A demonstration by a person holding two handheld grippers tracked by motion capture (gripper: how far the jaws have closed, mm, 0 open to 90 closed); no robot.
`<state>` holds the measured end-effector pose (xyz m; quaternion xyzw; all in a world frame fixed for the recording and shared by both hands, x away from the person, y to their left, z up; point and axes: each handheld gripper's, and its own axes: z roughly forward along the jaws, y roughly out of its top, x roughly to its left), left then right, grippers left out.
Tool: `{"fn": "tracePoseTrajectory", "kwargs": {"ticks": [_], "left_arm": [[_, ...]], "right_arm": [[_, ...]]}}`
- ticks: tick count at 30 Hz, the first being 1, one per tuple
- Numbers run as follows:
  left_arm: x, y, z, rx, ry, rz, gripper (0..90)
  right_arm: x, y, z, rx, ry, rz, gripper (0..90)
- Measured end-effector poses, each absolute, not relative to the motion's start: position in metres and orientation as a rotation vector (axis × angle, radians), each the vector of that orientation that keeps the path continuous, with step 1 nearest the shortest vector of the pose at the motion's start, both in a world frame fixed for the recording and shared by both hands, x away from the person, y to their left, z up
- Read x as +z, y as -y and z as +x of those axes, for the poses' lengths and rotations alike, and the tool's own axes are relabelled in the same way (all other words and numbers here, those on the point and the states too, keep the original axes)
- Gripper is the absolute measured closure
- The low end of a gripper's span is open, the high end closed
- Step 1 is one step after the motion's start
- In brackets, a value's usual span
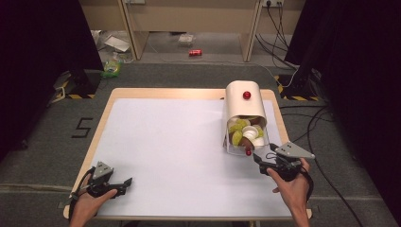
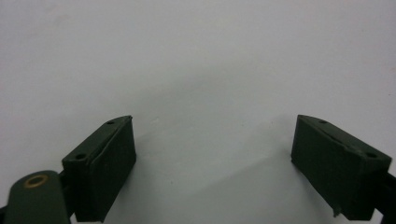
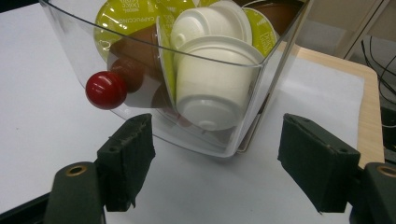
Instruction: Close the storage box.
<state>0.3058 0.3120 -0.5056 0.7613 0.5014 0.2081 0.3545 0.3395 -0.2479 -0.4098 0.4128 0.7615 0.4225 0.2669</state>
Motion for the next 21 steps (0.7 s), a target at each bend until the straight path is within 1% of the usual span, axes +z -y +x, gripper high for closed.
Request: {"fn": "tracePoseTrajectory", "kwargs": {"ticks": [21], "left_arm": [[-0.5056, -0.312, 0.3059, 0.537, -1.296, 1.968, 12.8]], "right_arm": [[-0.4107, 0.2471, 0.3407, 1.144, -2.038, 1.122, 26.0]]}}
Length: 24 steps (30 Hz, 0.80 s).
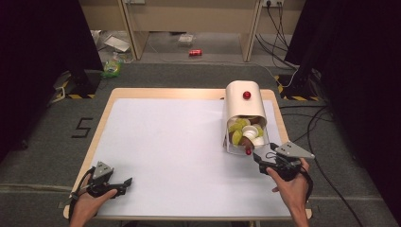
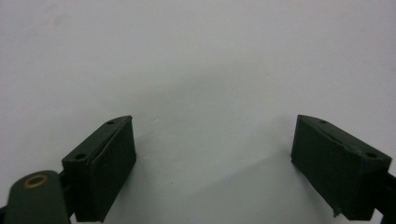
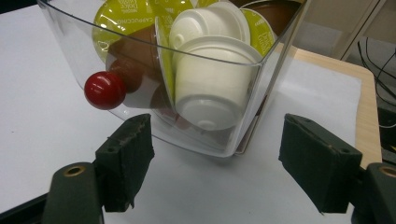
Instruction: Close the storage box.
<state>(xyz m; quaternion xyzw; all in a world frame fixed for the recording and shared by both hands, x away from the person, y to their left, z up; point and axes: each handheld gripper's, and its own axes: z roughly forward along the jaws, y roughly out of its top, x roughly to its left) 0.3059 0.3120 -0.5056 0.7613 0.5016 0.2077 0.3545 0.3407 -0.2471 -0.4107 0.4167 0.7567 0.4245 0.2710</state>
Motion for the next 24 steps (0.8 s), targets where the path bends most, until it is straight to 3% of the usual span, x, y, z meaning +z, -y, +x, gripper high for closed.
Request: {"fn": "tracePoseTrajectory", "kwargs": {"ticks": [24], "left_arm": [[-0.5055, -0.3121, 0.306, 0.536, -1.296, 1.969, 12.8]], "right_arm": [[-0.4113, 0.2464, 0.3443, 1.136, -2.023, 1.124, 24.5]]}}
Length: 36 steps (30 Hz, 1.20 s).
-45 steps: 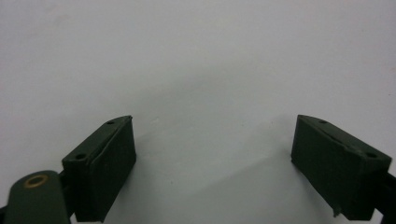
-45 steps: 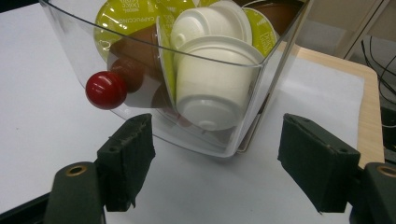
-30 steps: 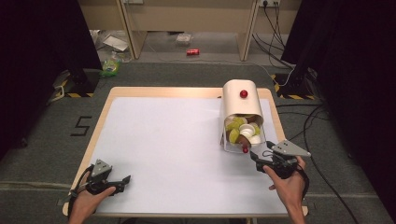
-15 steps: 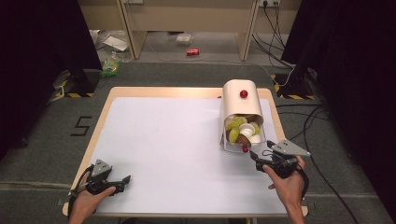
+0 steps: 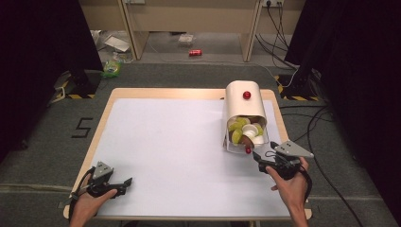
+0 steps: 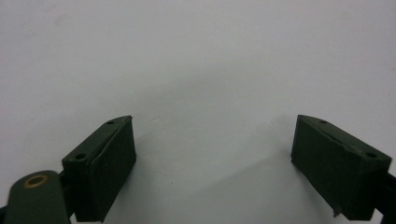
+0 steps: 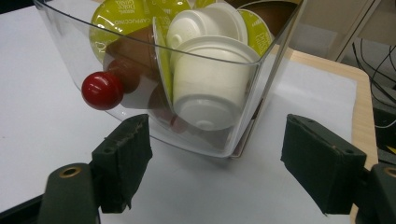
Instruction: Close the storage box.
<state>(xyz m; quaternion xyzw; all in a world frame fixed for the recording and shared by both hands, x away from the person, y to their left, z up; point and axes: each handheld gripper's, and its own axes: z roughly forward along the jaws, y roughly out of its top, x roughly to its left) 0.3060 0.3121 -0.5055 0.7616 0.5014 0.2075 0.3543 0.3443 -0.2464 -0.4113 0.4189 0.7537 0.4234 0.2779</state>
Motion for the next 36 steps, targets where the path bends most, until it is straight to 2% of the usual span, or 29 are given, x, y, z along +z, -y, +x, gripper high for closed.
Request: {"fn": "tracePoseTrajectory", "kwargs": {"ticks": [36], "left_arm": [[-0.5055, -0.312, 0.306, 0.537, -1.297, 1.969, 12.8]], "right_arm": [[-0.4073, 0.2425, 0.3533, 1.149, -1.99, 1.12, 22.8]]}}
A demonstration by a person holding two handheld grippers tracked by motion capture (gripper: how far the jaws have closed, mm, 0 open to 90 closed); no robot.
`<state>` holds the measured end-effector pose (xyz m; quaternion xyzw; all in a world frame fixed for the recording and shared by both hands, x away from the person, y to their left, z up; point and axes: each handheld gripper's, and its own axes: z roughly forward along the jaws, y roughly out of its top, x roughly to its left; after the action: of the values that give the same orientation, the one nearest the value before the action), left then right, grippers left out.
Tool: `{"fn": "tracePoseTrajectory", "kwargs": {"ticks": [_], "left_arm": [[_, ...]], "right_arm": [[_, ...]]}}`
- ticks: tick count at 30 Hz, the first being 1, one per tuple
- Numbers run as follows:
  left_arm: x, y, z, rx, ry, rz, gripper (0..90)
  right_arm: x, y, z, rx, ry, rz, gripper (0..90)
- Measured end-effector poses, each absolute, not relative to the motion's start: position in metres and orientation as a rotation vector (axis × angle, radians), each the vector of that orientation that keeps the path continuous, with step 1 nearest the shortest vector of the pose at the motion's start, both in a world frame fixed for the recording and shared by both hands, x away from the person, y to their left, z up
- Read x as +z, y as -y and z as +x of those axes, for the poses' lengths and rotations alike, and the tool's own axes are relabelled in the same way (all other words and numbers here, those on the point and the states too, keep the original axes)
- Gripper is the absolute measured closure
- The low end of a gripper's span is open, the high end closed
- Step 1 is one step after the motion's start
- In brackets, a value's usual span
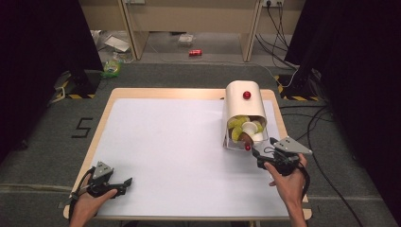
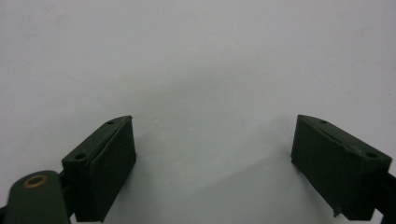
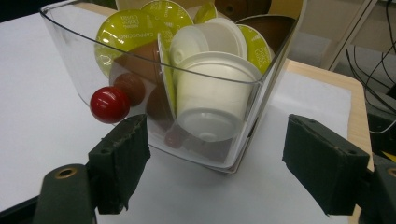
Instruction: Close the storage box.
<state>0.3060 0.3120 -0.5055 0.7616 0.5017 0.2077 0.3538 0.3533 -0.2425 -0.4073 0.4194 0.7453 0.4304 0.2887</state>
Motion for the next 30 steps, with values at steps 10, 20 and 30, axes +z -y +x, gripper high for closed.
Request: {"fn": "tracePoseTrajectory", "kwargs": {"ticks": [10, 20, 30], "left_arm": [[-0.505, -0.312, 0.306, 0.537, -1.297, 1.97, 12.7], [-0.506, -0.312, 0.306, 0.536, -1.298, 1.967, 12.7], [-0.505, -0.312, 0.306, 0.535, -1.299, 1.967, 12.7]], "right_arm": [[-0.406, 0.24, 0.359, 1.15, -1.98, 1.122, 22.7], [-0.406, 0.239, 0.366, 1.139, -1.978, 1.125, 22.5], [-0.406, 0.239, 0.372, 1.141, -1.966, 1.139, 22.4]]}}
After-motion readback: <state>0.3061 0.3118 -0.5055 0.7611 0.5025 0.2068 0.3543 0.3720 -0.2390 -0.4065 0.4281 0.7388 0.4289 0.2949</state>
